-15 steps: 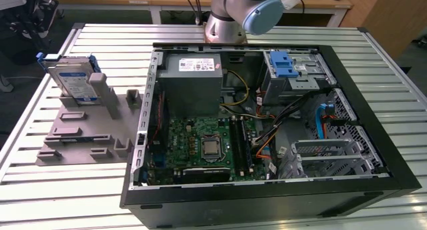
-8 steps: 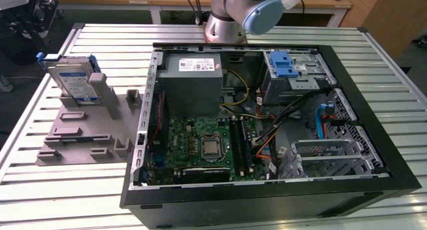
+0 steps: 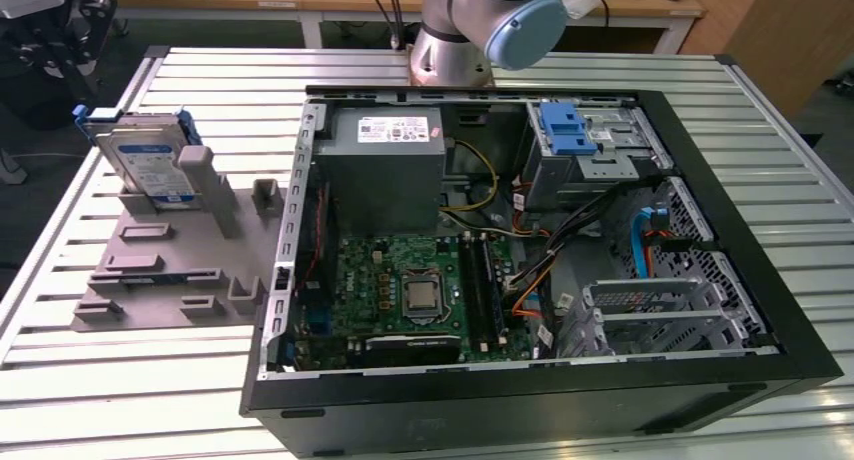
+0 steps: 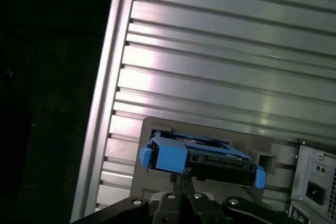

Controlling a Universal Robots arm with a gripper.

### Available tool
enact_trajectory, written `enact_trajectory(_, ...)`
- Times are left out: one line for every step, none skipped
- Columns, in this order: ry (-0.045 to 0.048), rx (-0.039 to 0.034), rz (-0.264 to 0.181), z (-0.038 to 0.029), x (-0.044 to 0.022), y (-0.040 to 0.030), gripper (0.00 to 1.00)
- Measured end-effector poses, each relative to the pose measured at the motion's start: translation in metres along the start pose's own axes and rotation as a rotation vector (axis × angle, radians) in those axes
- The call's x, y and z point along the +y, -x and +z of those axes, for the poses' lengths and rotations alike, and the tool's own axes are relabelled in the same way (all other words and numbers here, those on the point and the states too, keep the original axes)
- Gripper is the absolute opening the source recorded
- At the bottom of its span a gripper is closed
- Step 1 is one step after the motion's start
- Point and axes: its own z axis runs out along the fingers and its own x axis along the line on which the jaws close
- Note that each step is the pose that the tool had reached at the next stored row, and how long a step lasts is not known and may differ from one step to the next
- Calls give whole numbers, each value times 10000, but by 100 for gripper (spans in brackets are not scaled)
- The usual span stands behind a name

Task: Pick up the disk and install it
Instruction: 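Pick up the disk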

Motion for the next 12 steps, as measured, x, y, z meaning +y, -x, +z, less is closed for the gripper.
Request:
enact_trajectory(1, 3, -67, 0, 0, 0, 11)
enact_trajectory(1, 6, -130, 0, 0, 0, 11)
enact_trajectory(2, 8, -191, 0, 0, 0, 11)
enact_trajectory(2, 10, -250, 0, 0, 0, 11)
enact_trajectory(3, 11, -310, 0, 0, 0, 11)
enact_trajectory(3, 14, -368, 0, 0, 0, 11)
enact_trajectory(4, 17, -433, 0, 0, 0, 11)
enact_trajectory(5, 19, -491, 0, 0, 0, 11)
enact_trajectory(5, 20, -551, 0, 0, 0, 11)
enact_trajectory(6, 22, -613, 0, 0, 0, 11)
enact_trajectory(6, 25, -676, 0, 0, 0, 11)
enact_trajectory(7, 28, -741, 0, 0, 0, 11)
